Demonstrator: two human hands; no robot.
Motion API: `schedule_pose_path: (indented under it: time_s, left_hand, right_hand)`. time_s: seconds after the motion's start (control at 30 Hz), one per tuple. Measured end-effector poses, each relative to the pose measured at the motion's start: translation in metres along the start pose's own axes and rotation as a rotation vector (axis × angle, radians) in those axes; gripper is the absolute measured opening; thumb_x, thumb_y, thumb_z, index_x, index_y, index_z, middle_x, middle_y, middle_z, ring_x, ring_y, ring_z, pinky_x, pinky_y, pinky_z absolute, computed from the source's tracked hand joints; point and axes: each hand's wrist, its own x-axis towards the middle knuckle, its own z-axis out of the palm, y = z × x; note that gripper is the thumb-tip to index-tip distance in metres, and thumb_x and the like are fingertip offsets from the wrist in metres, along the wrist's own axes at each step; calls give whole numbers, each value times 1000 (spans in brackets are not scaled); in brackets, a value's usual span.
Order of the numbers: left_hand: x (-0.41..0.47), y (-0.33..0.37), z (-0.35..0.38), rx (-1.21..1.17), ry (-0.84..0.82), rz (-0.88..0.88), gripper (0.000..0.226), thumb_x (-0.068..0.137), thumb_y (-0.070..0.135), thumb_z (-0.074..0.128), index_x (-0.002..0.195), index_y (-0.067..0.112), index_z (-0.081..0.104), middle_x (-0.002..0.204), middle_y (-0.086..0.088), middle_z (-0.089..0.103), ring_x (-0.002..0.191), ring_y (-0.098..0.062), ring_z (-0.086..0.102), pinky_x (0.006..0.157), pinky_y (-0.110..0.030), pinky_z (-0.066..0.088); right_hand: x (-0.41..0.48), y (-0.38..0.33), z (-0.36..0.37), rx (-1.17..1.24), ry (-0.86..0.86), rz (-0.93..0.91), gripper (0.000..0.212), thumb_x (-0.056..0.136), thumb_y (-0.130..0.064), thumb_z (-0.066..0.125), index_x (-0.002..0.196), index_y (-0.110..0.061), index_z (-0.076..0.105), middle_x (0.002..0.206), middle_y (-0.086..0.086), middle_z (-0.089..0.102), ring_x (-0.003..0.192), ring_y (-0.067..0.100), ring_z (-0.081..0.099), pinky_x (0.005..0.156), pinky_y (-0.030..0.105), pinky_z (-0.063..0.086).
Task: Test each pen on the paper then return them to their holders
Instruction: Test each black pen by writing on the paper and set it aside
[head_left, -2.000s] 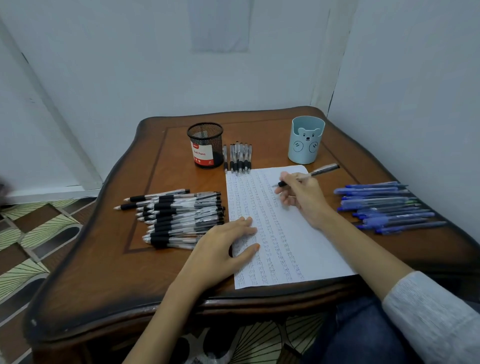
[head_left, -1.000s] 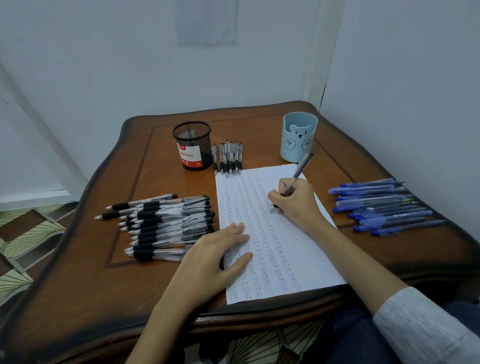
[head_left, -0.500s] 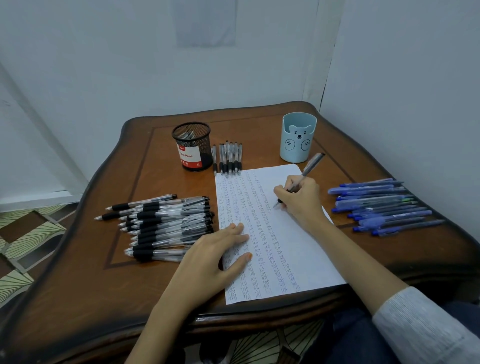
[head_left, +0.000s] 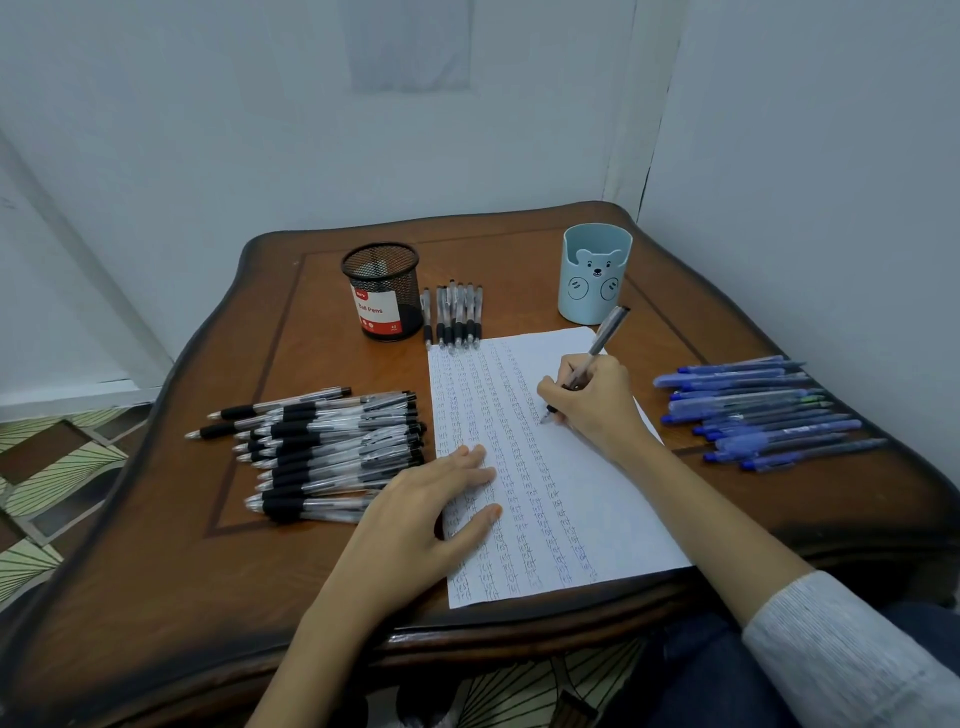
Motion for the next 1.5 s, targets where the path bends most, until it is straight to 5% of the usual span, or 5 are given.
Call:
schedule_pose_path:
  time_s: [0.47, 0.63, 0.8, 0.97, 1.5]
  left_hand:
    - [0, -1, 1, -15, 8, 3, 55, 86, 62, 43, 129, 31, 58, 142, 21, 44, 131, 16, 29, 110, -18, 29]
    - [0, 0, 0, -11, 6, 0, 54, 86, 62, 43, 128, 32, 58, 141, 22, 44, 131, 17, 29, 110, -18, 29]
    - [0, 1, 0, -17, 6, -2, 54, 85, 62, 43, 128, 33, 58, 141, 23, 44, 130, 18, 28, 108, -13, 25]
    - [0, 0, 1, -23, 8, 0, 54, 85, 62, 44, 128, 32, 58, 141, 22, 44, 131, 17, 29, 110, -19, 30]
    - [1, -2, 1, -12, -5, 3, 53, 87, 62, 43, 129, 33, 58, 142, 22, 43, 131, 17, 27, 109, -14, 26]
  right_hand:
    - [1, 4, 3, -50, 26, -41, 34, 84, 1, 65, 57, -6, 45, 50, 8, 46, 40, 10, 53, 40, 17, 41]
    - [4, -3, -4, 330, 45, 193, 41, 95, -18, 58, 57, -9, 46, 50, 4, 48, 35, 8, 38, 34, 16, 26]
    - [3, -5, -5, 374, 64, 207, 30, 102, -43, 38, 95, -17, 51, 43, -4, 40, 33, 8, 32, 34, 17, 21]
    - [4, -3, -11, 381, 19, 183, 35, 104, -36, 37, 116, -10, 57, 42, -2, 40, 31, 9, 30, 34, 17, 22]
    - [-6, -6, -4, 12, -69, 9, 48, 97, -23, 56, 142, -12, 43, 50, 4, 56, 34, 6, 39, 36, 17, 34]
